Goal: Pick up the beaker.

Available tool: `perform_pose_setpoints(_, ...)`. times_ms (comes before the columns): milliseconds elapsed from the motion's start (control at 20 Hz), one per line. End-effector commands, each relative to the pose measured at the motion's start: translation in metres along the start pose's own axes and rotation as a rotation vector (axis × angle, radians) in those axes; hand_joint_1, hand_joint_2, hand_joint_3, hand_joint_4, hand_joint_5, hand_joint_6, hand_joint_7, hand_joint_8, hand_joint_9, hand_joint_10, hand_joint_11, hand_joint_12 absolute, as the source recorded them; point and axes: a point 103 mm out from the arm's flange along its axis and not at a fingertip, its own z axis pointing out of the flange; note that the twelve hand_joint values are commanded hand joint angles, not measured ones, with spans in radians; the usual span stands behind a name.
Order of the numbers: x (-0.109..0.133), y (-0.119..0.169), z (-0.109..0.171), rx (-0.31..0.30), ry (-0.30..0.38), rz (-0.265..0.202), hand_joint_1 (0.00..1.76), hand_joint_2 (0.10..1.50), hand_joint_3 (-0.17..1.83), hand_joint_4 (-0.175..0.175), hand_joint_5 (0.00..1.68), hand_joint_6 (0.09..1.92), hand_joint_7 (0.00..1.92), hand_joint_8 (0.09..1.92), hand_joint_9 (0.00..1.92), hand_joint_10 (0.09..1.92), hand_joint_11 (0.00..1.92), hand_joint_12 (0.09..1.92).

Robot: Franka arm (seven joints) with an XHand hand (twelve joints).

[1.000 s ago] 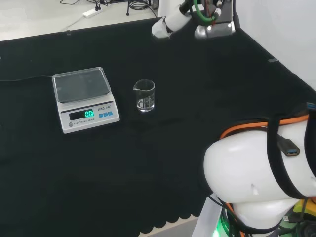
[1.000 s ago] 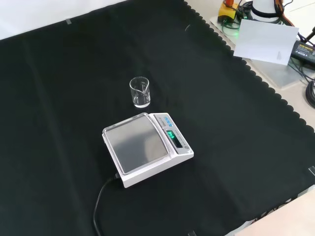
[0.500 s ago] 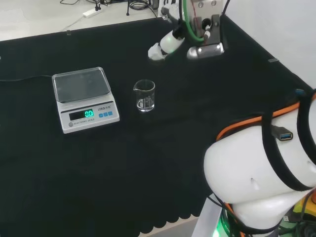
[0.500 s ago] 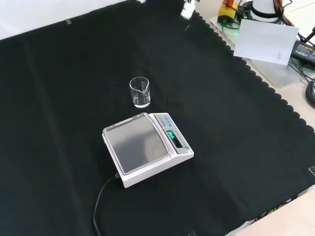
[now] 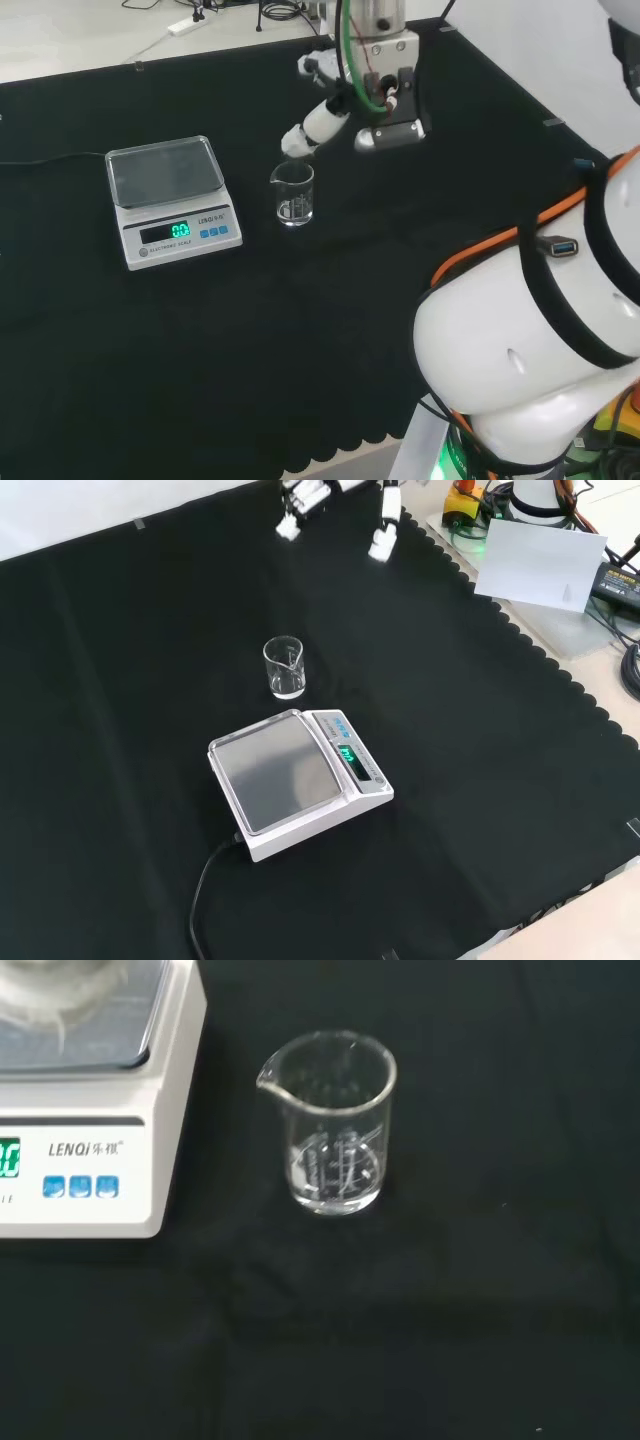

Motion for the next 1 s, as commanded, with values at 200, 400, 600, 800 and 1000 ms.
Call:
perform_pose_setpoints(200,0.03,0.037,0.038,0.029,-0.022,-0.048,0.69,0.6,0.24,0.022,0.12,0.09,0.11,0.73,0.22,0.91,0.0,1.46)
perform_pose_setpoints(400,0.036,0.056,0.052,0.042,-0.031,-0.053,0.69,0.6,0.22,0.026,0.1,0.09,0.11,0.73,0.2,0.91,0.0,1.44)
perform_pose_setpoints(600,0.038,0.078,0.065,0.053,-0.045,-0.066,0.7,0.61,0.21,0.029,0.08,0.09,0.11,0.72,0.18,0.91,0.0,1.42)
perform_pose_setpoints(800,0.038,0.096,0.078,0.068,-0.046,-0.075,0.69,0.61,0.2,0.033,0.07,0.09,0.1,0.72,0.15,0.91,0.0,1.39)
perform_pose_setpoints(1000,0.036,0.116,0.092,0.086,-0.055,-0.092,0.69,0.62,0.18,0.035,0.05,0.09,0.09,0.72,0.12,0.92,0.0,1.35)
